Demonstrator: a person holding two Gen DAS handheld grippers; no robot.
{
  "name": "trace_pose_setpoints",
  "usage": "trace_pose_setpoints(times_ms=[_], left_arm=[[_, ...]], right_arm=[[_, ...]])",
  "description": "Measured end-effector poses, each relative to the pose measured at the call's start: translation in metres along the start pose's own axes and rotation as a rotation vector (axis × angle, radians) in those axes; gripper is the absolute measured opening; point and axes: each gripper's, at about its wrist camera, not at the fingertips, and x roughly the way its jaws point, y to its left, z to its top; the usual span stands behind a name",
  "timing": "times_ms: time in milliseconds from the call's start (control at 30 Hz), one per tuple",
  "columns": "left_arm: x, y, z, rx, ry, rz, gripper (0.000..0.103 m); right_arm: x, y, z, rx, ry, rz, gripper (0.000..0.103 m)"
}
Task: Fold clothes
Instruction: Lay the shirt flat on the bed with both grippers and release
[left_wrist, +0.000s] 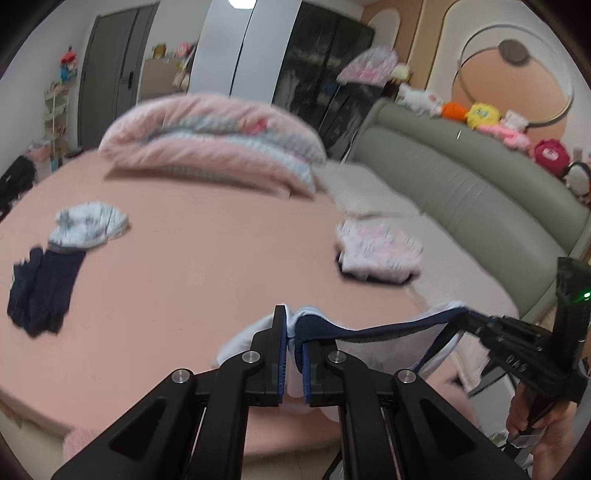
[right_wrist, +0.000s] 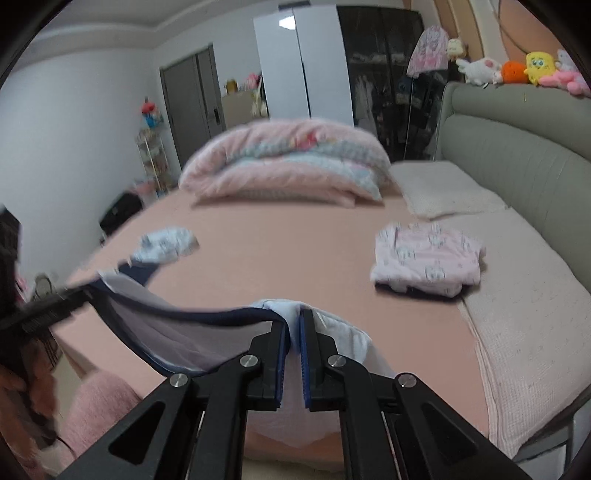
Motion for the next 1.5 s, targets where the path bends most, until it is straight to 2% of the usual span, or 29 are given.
trace_pose_setpoints(times_ms=[133, 200, 267, 333, 400, 433, 500, 567, 667, 700, 733, 767, 833, 933, 1000, 1100, 1200, 1267, 1333, 1433, 1500], left_arm=[[0.058, 0.026, -0.035, -0.067, 0.186, 0.028, 0.005], [0.091, 0.043, -0.046, -0.110, 0.266, 0.042, 0.005], [0.122, 0.063, -0.040, -0.168, 0.320, 0.035, 0.005], [0.139, 0.079, -0.013, -0.213, 0.329, 0.019, 0.005], [0.128, 0.077, 0.033, -0.190, 0.251, 0.019, 0.005], [0.111, 0.068, 0.064, -0.149, 0.180, 0.018, 0.005], [0.063, 0.043, 0.125, -0.066, 0.020, -0.004, 0.005], [0.004, 0.015, 0.176, 0.003, -0.145, -0.026, 0.005], [-0.070, -0.013, 0.211, 0.089, -0.333, -0.035, 0.005], [-0.089, -0.019, 0.214, 0.109, -0.373, -0.035, 0.005], [-0.096, -0.021, 0.208, 0.113, -0.376, -0.033, 0.005], [-0.083, -0.015, 0.191, 0.091, -0.317, -0.028, 0.005], [-0.057, -0.003, 0.155, 0.046, -0.201, -0.017, 0.005], [-0.018, 0.015, 0.102, -0.022, -0.025, 0.000, 0.005], [0.008, 0.028, 0.067, -0.067, 0.092, 0.011, 0.005], [0.047, 0.046, 0.013, -0.134, 0.267, 0.027, 0.005], [0.082, 0.063, -0.037, -0.199, 0.430, 0.038, 0.005], [0.086, 0.066, -0.058, -0.231, 0.477, 0.022, 0.005], [0.090, 0.069, -0.068, -0.231, 0.511, 0.038, 0.005], [0.097, 0.075, -0.077, -0.224, 0.552, 0.053, 0.005], [0.098, 0.076, -0.078, -0.234, 0.566, 0.041, 0.005]], right_arm=[[0.055, -0.009, -0.038, 0.051, 0.176, 0.024, 0.005], [0.091, -0.024, -0.050, 0.126, 0.273, 0.075, 0.005], [0.125, -0.039, -0.055, 0.213, 0.355, 0.130, 0.005], [0.146, -0.048, -0.024, 0.224, 0.349, 0.131, 0.005], [0.150, -0.047, 0.021, 0.196, 0.293, 0.123, 0.005], [0.136, -0.043, 0.052, 0.175, 0.231, 0.123, 0.005], [0.102, -0.033, 0.116, 0.127, 0.089, 0.123, 0.005], [0.050, -0.021, 0.170, 0.078, -0.078, 0.117, 0.005], [-0.046, -0.008, 0.228, 0.036, -0.339, 0.124, 0.005], [-0.069, -0.003, 0.235, 0.019, -0.394, 0.125, 0.005], [-0.088, 0.001, 0.240, 0.001, -0.440, 0.126, 0.005], [-0.100, 0.005, 0.239, -0.013, -0.462, 0.127, 0.005], [-0.111, 0.009, 0.229, -0.033, -0.470, 0.130, 0.005], [-0.081, 0.006, 0.185, -0.042, -0.347, 0.123, 0.005], [-0.034, 0.002, 0.137, -0.048, -0.202, 0.092, 0.005], [0.052, -0.020, 0.053, 0.042, 0.108, 0.117, 0.005], [0.110, -0.035, -0.025, 0.126, 0.335, 0.117, 0.005], [0.124, -0.044, -0.060, 0.166, 0.413, 0.109, 0.005], [0.135, -0.057, -0.082, 0.238, 0.467, 0.128, 0.005], [0.143, -0.073, -0.099, 0.309, 0.505, 0.116, 0.005], [0.143, -0.075, -0.102, 0.315, 0.498, 0.120, 0.005]])
